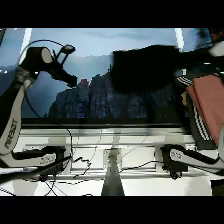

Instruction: Fold the clothes and pants, and hang the long-sleeved shirts on hangers.

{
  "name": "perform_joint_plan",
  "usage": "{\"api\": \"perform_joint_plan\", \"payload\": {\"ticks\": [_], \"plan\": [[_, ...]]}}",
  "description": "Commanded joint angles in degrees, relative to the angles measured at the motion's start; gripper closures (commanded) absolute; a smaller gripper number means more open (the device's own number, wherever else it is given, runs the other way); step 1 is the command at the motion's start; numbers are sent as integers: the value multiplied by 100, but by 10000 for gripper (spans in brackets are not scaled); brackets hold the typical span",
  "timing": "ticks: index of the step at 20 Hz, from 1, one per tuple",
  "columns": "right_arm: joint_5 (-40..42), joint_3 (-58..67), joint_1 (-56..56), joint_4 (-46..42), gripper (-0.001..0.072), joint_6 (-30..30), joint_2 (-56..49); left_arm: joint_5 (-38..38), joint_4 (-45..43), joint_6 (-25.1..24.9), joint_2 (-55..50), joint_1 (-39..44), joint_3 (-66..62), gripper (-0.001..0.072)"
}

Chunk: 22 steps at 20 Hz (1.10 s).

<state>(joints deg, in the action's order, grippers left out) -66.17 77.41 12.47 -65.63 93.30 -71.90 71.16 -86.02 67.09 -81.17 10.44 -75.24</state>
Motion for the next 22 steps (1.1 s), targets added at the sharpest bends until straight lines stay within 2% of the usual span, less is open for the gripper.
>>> {"api": "perform_joint_plan", "payload": {"ticks": [1, 3, 5, 8, 10, 11, 12, 13, 14, 15, 17, 20, 22], "plan": [[-636, 323, 1349, -975, 676, 811, 1078, -17, -396, 122, 732, 4, -11, 14], [-964, 330, 2170, -1373, 676, 988, 1633, -15, -396, 354, 1182, 4, -11, 14], [-1482, 330, 2975, -1867, 676, 1001, 2022, -20, -396, 345, 1615, 4, -11, 15], [-2533, 328, 4151, -2498, 675, 999, 2166, -15, -396, 343, 2039, 7, -11, 15], [-2804, 328, 4819, -2629, 675, 992, 2166, -13, -396, 345, 2144, 4, -9, 15], [-2839, 328, 5084, -2629, 653, 990, 2166, -13, -396, 345, 2146, 4, -9, 15], [-2817, 328, 5307, -2629, 494, 988, 2166, -13, -396, 345, 2146, 4, -9, 15], [-2776, 328, 5451, -2627, 267, 944, 2166, -13, -396, 345, 2146, 4, -9, 15], [-2721, 328, 5523, -2614, 80, 828, 2166, -13, -396, 345, 2146, 4, -9, 15], [-2693, 328, 5521, -2588, 45, 772, 2164, -13, -396, 345, 2146, 4, -9, 15], [-2562, 328, 5438, -2304, 54, 745, 2135, -13, -396, 345, 2146, 4, -9, 15], [-2573, 323, 4765, -1996, 263, 433, 1958, -15, -396, 345, 2146, 4, -9, 15], [-2487, 317, 3950, -2006, 472, 264, 1860, -13, -396, 345, 2146, 4, -9, 15]]}}
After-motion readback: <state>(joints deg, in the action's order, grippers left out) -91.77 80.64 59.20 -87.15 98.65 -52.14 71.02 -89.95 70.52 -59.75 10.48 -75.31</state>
